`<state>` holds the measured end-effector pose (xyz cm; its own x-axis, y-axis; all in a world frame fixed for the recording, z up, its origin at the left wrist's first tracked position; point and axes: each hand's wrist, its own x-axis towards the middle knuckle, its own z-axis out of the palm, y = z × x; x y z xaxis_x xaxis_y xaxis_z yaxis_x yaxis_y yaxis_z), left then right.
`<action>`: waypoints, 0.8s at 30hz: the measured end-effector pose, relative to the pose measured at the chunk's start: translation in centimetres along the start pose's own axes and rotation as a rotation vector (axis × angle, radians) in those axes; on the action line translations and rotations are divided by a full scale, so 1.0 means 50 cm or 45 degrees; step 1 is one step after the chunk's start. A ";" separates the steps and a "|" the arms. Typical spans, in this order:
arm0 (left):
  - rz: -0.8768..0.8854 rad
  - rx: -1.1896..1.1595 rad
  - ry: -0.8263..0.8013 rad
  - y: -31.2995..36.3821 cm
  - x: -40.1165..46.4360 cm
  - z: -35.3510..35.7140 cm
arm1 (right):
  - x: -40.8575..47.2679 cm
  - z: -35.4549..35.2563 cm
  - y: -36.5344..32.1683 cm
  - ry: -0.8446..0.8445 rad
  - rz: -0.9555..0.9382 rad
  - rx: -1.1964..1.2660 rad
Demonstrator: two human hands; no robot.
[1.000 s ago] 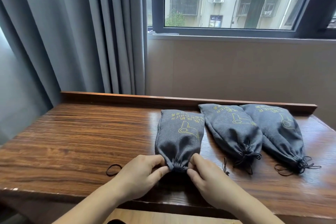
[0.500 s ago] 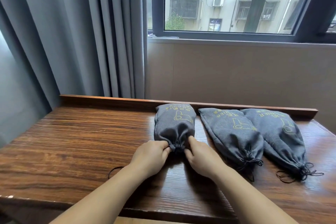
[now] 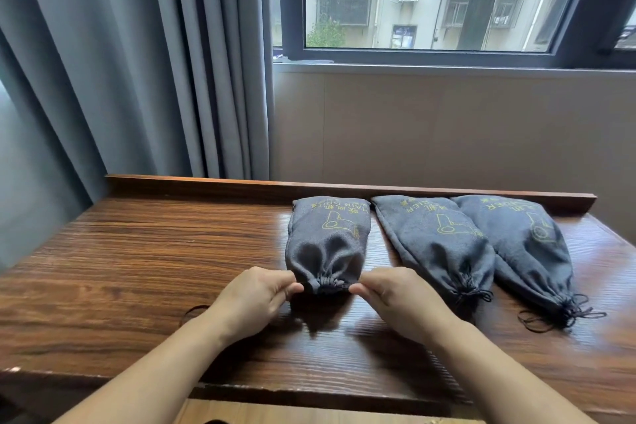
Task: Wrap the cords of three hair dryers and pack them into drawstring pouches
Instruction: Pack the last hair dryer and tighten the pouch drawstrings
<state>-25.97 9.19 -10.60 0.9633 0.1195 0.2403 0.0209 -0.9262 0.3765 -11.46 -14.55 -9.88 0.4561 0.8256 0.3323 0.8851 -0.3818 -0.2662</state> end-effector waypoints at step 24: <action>-1.023 -1.913 -0.103 0.207 -0.036 0.000 | -0.088 -0.025 -0.180 -0.133 -0.001 0.216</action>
<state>-27.50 -0.59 -7.12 0.8480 0.2925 -0.4420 0.2659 0.4867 0.8321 -21.33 -15.27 -7.81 0.4352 0.8680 0.2391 0.8532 -0.3128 -0.4175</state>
